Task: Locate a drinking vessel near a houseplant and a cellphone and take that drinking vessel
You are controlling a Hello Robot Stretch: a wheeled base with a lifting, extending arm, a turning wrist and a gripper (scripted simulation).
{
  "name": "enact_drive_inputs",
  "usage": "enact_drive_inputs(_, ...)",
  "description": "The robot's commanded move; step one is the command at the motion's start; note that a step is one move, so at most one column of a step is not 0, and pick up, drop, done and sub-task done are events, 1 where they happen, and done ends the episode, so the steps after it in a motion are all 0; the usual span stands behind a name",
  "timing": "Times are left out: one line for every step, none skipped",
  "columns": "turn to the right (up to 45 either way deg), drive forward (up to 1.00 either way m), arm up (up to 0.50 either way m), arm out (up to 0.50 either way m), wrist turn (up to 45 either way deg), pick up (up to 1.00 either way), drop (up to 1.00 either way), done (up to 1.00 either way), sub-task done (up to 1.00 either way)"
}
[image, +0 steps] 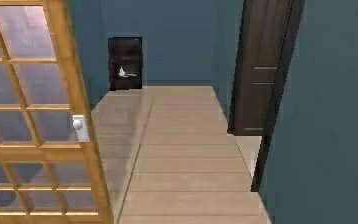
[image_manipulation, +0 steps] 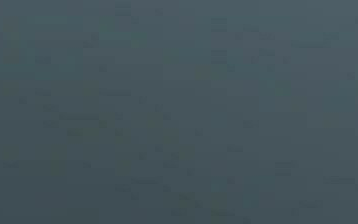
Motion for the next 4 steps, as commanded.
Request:
enact_drive_inputs(-45.0,0.0,0.0,0.0,0.0,0.0,0.0,0.0,0.0)
enact_drive_inputs(-45.0,0.0,0.0,0.0,0.0,0.0,0.0,0.0,0.0)
enact_drive_inputs(-45.0,0.0,0.0,0.0,0.0,0.0,0.0,0.0,0.0)
enact_drive_inputs(-24.0,0.0,0.0,0.0,0.0,0.0,0.0,0.0,0.0)
